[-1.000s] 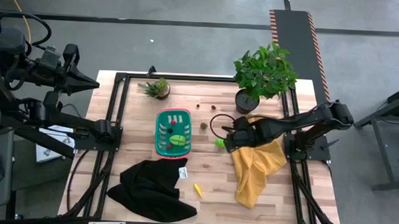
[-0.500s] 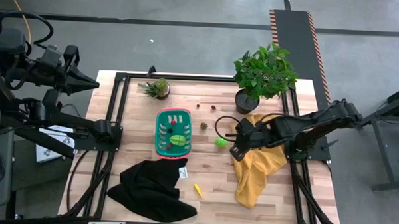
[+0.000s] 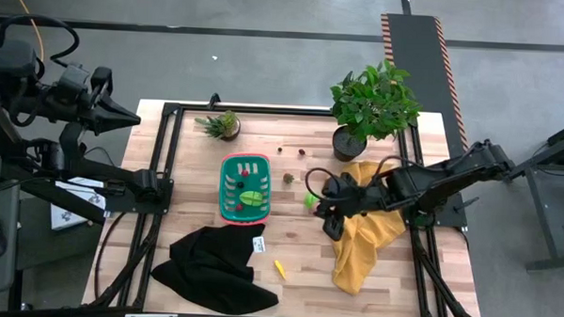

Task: Pick and placing Produce into tupperware
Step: Put the pink peach in the green basket

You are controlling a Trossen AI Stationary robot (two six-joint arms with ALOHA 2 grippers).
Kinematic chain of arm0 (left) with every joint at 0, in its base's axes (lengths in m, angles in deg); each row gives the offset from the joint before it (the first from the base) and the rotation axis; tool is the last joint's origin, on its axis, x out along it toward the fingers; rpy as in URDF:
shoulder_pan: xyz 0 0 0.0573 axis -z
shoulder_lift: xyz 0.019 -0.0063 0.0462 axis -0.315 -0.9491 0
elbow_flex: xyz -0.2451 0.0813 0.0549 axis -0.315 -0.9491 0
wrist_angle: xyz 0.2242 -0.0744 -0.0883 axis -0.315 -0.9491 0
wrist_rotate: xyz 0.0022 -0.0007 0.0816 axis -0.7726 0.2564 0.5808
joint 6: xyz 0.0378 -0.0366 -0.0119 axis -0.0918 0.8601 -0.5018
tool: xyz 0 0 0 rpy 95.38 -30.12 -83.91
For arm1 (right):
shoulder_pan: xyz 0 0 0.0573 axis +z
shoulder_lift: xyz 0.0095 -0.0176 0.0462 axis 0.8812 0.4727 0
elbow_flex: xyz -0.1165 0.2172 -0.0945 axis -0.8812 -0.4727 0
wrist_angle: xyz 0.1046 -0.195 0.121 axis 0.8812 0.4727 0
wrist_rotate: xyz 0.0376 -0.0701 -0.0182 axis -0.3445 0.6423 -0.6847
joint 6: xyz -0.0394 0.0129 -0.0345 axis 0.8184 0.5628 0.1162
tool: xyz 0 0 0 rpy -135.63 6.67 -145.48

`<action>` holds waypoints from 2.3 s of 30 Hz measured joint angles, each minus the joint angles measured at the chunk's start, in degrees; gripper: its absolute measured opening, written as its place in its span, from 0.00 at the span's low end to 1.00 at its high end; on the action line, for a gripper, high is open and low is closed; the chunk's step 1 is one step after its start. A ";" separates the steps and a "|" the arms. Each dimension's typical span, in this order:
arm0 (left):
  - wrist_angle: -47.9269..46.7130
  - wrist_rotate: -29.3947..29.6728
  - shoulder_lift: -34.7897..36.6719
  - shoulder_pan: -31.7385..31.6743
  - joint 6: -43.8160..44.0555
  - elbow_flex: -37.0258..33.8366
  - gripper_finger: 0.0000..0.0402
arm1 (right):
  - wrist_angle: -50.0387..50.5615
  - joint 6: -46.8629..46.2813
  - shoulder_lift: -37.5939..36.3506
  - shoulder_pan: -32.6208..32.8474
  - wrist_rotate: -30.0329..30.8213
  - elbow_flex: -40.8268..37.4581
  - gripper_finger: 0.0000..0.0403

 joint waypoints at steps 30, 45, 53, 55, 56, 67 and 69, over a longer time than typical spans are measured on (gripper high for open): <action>0.01 4.40 -0.88 0.00 -0.62 0.02 0.02 | -26.51 7.54 15.15 -7.05 -6.06 -0.04 0.35; 0.00 5.53 -1.04 -0.02 -1.04 0.02 0.02 | -22.47 12.29 26.62 -10.50 -6.99 13.51 0.35; 0.00 5.53 -1.01 0.00 -1.93 0.02 0.02 | -19.13 10.22 29.97 -12.19 -5.05 16.93 0.35; 0.01 5.53 -1.01 0.00 -2.35 0.02 0.02 | -18.25 9.48 30.21 -12.51 -4.59 16.90 0.35; 0.00 5.54 -1.01 0.00 -2.49 0.02 0.02 | -18.46 9.47 30.46 -12.64 -4.34 16.90 0.35; 0.01 5.95 -1.01 -0.01 -3.60 0.02 0.02 | -21.59 10.76 34.13 -13.21 -6.23 16.85 0.35; 0.00 5.92 -1.01 -0.02 -3.58 0.02 0.02 | -23.21 10.83 35.20 -13.22 -7.24 16.85 0.35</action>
